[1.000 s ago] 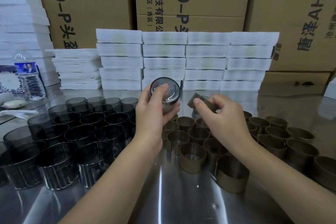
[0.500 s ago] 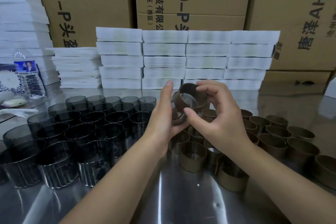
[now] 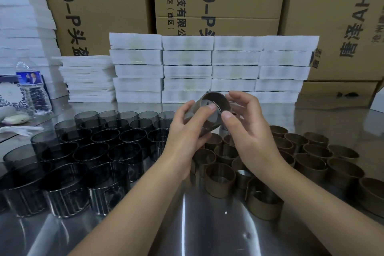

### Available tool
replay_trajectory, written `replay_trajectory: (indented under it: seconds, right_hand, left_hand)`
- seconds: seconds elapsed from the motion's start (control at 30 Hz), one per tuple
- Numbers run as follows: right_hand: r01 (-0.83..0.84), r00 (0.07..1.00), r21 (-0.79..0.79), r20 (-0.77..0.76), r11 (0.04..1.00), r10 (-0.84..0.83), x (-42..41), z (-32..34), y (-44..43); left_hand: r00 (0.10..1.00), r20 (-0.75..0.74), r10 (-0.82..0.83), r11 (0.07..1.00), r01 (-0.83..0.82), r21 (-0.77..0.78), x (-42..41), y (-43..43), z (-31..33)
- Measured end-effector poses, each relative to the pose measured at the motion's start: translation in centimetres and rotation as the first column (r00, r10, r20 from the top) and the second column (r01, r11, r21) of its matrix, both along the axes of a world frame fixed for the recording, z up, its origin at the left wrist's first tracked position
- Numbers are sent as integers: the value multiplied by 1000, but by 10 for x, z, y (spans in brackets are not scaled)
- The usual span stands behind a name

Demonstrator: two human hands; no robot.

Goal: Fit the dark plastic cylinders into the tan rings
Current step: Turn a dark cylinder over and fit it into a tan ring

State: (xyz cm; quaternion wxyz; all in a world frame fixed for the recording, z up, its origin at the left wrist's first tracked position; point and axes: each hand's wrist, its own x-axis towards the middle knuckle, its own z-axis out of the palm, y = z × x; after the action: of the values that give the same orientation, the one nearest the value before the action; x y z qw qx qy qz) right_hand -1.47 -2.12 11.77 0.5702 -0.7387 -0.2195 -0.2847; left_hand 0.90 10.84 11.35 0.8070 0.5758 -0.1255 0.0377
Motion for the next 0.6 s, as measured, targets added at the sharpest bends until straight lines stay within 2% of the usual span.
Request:
replay_trajectory:
  seconds: [0.1,0.2,0.37,0.6]
  right_hand:
    - [-5,989,77,-146,997,17,5,1,0]
    - [-75,963,195,-240,978,122,8,3,0]
    - [-108,950,273,-254,956,179,12,6,-7]
    - [-66,959,219,-257,974,122,19,4,-13]
  left_hand:
    - [997,57,58,998,-59,19,2,-1,-1]
    - [980,159,118,986,-135,98,0,-2,-2]
    - [944,292,150,964,-206,170,-3,0,-2]
    - [919,364,152,944,-244,222,-6,1,-1]
